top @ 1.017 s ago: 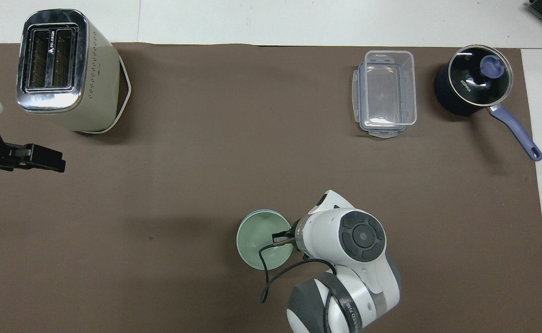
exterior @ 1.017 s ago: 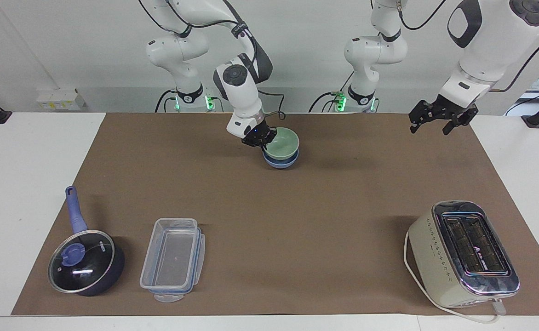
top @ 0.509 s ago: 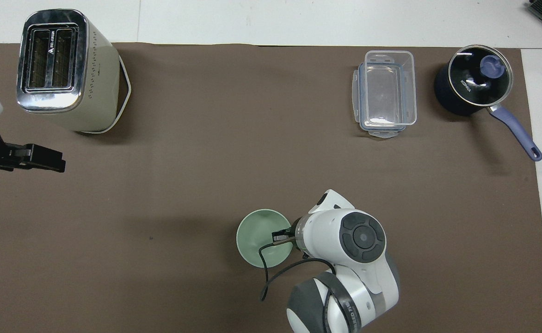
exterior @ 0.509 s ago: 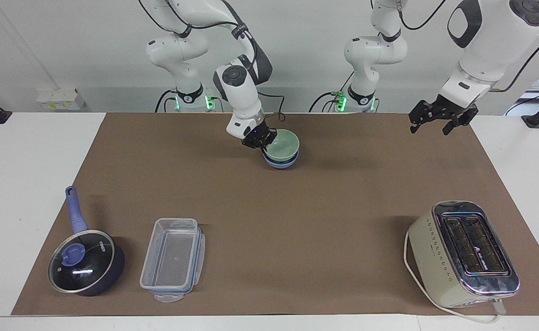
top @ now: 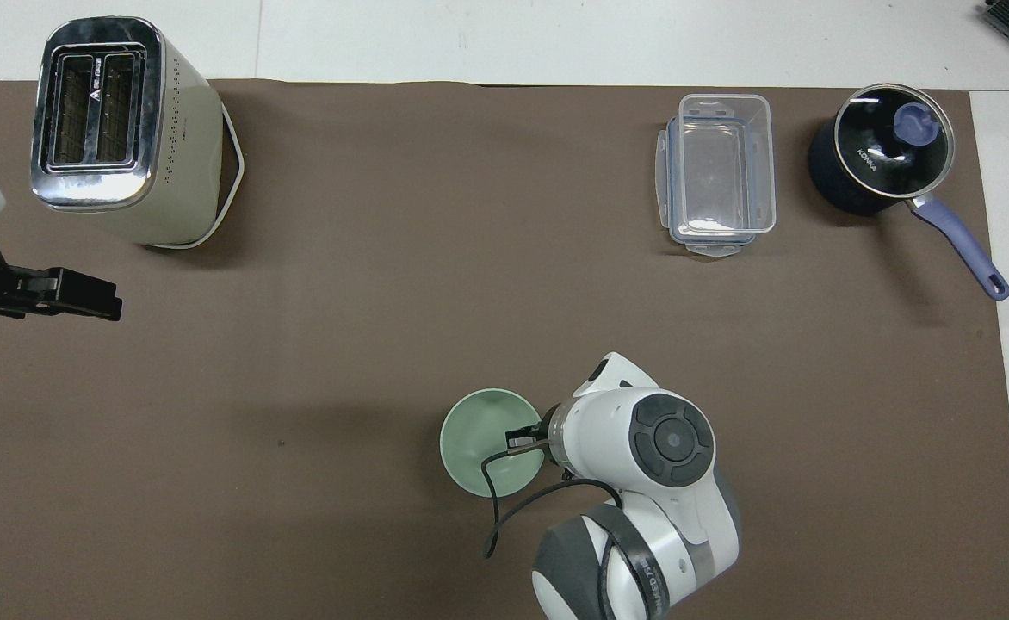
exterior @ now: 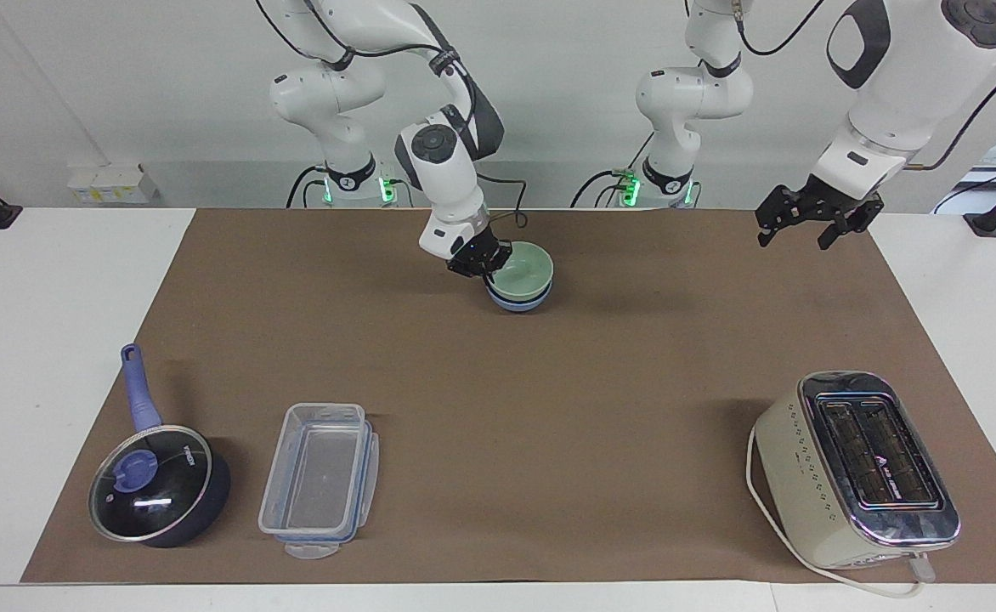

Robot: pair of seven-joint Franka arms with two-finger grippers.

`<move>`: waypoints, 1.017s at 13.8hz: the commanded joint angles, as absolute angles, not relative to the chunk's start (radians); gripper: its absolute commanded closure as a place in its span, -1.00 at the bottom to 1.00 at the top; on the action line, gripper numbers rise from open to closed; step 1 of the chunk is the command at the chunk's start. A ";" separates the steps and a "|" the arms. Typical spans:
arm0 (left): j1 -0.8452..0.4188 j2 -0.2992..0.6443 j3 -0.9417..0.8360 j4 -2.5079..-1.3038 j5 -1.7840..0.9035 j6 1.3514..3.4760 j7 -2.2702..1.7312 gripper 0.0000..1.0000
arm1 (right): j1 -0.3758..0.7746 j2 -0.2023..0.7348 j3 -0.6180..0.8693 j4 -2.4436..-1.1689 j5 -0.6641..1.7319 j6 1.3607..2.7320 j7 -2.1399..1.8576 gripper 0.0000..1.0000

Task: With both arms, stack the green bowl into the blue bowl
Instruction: 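Lower the green bowl into the blue bowl with the right gripper, then open the right gripper and draw it back from the bowls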

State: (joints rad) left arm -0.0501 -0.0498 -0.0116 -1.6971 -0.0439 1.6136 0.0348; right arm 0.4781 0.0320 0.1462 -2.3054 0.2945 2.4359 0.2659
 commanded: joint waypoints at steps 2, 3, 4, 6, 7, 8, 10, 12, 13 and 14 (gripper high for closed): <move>-0.041 -0.064 -0.020 -1.712 -0.023 1.608 0.040 -1.00 | 0.482 0.034 0.144 -2.315 0.327 2.464 0.232 1.00; -0.041 -0.064 -0.018 -1.712 -0.023 1.608 0.040 -1.00 | 0.482 0.034 0.144 -2.315 0.327 2.464 0.232 1.00; -0.041 -0.064 -0.020 -1.712 -0.023 1.609 0.040 -1.00 | 0.482 0.035 0.144 -2.313 0.327 2.464 0.232 0.77; -0.041 -0.064 -0.018 -1.712 -0.023 1.608 0.040 -1.00 | 0.482 0.035 0.144 -2.312 0.327 2.462 0.233 0.36; -0.041 -0.064 -0.020 -1.712 -0.023 1.608 0.040 -1.00 | 0.482 0.037 0.144 -2.309 0.327 2.462 0.235 0.22; -0.041 -0.063 -0.020 -1.712 -0.023 1.608 0.040 -1.00 | 0.482 0.035 0.144 -2.304 0.327 2.456 0.236 0.21; -0.041 -0.064 -0.018 -1.712 -0.023 1.608 0.040 -1.00 | 0.482 0.029 0.144 -2.298 0.327 2.451 0.244 0.19; -0.041 -0.064 -0.020 -1.712 -0.023 1.608 0.040 -1.00 | 0.480 0.012 0.146 -2.283 0.327 2.445 0.261 0.13; -0.041 -0.064 -0.018 -1.712 -0.023 1.608 0.040 -1.00 | 0.479 -0.004 0.144 -2.270 0.327 2.430 0.264 0.01; -0.041 -0.064 -0.018 -1.712 -0.023 1.609 0.040 -1.00 | 0.468 -0.027 0.141 -2.251 0.327 2.389 0.265 -0.28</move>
State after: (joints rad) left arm -0.0501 -0.0498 -0.0116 -1.6971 -0.0439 1.6136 0.0348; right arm 0.4779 0.0210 0.1457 -2.2729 0.2951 2.4347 0.2685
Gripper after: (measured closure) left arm 0.000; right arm 0.564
